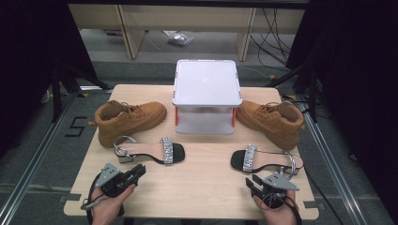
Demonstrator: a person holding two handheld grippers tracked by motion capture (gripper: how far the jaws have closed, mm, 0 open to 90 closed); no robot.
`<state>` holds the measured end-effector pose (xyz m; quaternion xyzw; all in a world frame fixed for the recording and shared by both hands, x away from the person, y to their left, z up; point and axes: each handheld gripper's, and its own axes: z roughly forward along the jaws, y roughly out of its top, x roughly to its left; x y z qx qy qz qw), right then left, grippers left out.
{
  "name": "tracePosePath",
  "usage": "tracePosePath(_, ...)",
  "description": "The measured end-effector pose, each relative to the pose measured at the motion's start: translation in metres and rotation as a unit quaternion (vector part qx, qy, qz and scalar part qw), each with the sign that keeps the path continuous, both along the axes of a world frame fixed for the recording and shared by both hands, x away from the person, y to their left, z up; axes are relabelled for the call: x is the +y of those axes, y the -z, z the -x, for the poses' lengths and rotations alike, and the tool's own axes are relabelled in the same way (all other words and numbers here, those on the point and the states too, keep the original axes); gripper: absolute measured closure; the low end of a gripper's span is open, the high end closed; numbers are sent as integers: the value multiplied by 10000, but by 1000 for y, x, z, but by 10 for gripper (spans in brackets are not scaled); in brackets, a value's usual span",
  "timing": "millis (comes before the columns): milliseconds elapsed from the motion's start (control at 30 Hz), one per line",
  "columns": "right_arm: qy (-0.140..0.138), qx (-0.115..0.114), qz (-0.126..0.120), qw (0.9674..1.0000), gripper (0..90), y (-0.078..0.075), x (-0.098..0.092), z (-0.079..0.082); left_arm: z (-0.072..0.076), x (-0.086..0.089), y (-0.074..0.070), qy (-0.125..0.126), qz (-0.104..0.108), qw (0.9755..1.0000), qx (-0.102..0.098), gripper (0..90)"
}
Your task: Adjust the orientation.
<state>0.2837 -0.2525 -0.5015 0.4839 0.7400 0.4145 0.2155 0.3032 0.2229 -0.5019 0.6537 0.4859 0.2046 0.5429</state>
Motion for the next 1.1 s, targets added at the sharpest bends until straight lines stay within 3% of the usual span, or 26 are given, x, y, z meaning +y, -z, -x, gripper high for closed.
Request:
tracePosePath(67, -239, -93, 97, 9996, 813, -5, 8, -5, -6, 13, -4, -191, -104, 9998, 20, 821)
tracePosePath(167, -572, 83, 67, 9983, 867, -8, 28, -14, -18, 38, -15, -551, -156, 9983, 68, 865)
tracePosePath(200, -572, 83, 67, 9983, 867, -8, 28, -14, -18, 38, -15, -551, -156, 9983, 68, 872)
tracePosePath(267, -798, 175, 141, 9966, 890, -12, 48, -26, -28, 58, -23, -809, -119, 9966, 100, 873)
tracePosePath(300, -867, 191, 124, 9960, 896, -13, 55, -30, -28, 58, -23, -809, -119, 9966, 100, 876)
tracePosePath(367, -946, 180, 48, 9953, 900, -15, 69, -38, -42, 83, -26, -1218, -182, 9923, 167, 885)
tracePosePath(467, -1120, 275, 210, 9931, 900, -20, 94, -46, -56, 103, -24, -1418, -295, 9893, 174, 886)
tracePosePath(500, -1188, 321, 198, 9922, 900, -20, 103, -48, -59, 108, -25, -1475, -534, 9870, 334, 884)
tracePosePath(533, -1324, 264, 310, 9904, 900, -19, 111, -51, -63, 112, -24, -1509, -629, 9859, 353, 882)
tracePosePath(600, -1378, 307, 347, 9894, 900, -19, 120, -53, -66, 115, -22, -1489, -701, 9855, 401, 874)
tracePosePath(633, -1431, 503, 279, 9880, 900, -17, 137, -55, -72, 116, -17, -1375, -910, 9849, 531, 875)
tracePosePath(700, -1523, 465, 322, 9867, 900, -14, 148, -59, -74, 112, -11, -1208, -871, 9865, 687, 874)
tracePosePath(767, -1516, 573, 274, 9864, 900, -14, 154, -60, -74, 109, -7, -1183, -949, 9860, 698, 875)
tracePosePath(800, -1602, 559, 298, 9851, 900, -10, 164, -63, -73, 104, -1, -1081, -907, 9871, 751, 876)
tracePosePath(1100, -1662, 746, 258, 9829, 892, -7, 179, -68, -81, 90, 9, -781, -1008, 9891, 735, 869)
